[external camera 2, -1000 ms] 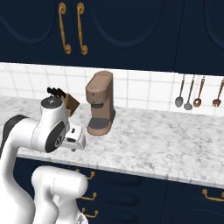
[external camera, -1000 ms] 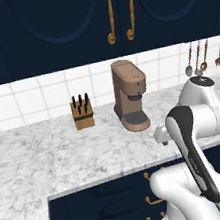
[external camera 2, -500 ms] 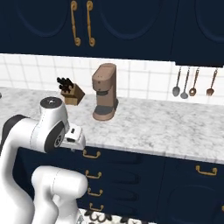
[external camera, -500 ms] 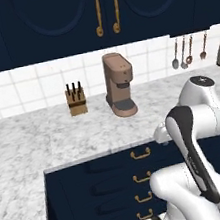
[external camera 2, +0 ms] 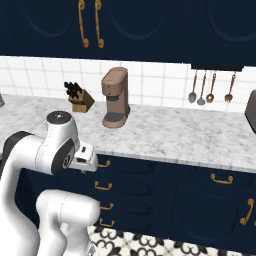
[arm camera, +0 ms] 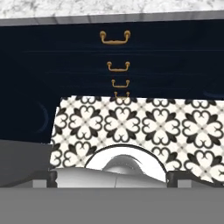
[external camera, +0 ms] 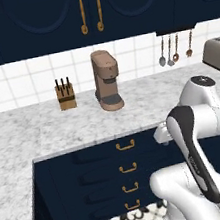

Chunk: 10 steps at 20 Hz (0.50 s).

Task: Take a straw from the drawer in front and place it inside the glass cup on the dining counter.

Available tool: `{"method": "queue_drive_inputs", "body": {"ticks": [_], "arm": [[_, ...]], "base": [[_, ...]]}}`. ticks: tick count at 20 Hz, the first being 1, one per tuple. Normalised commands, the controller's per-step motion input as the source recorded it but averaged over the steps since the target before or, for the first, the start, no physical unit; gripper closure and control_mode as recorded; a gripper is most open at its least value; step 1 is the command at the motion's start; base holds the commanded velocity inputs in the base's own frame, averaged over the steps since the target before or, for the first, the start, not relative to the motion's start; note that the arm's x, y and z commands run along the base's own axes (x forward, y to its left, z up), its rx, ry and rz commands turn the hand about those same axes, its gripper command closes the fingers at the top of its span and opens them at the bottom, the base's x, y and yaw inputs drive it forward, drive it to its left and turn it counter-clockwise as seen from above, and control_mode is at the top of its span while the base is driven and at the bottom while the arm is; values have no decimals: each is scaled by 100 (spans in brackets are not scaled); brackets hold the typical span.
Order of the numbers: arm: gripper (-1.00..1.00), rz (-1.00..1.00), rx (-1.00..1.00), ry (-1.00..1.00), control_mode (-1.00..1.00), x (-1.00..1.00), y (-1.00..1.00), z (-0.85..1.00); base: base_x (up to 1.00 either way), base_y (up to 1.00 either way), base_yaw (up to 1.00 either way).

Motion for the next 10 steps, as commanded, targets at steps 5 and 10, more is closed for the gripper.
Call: {"method": "queue_drive_inputs", "body": {"ticks": [5,10], "arm": [[-100,0,2,-4,-100,-2,0,-2],[-100,0,-2,-16,-100,25,17,-37]], "base": [[-2,0,0],[0,0,0]]}}
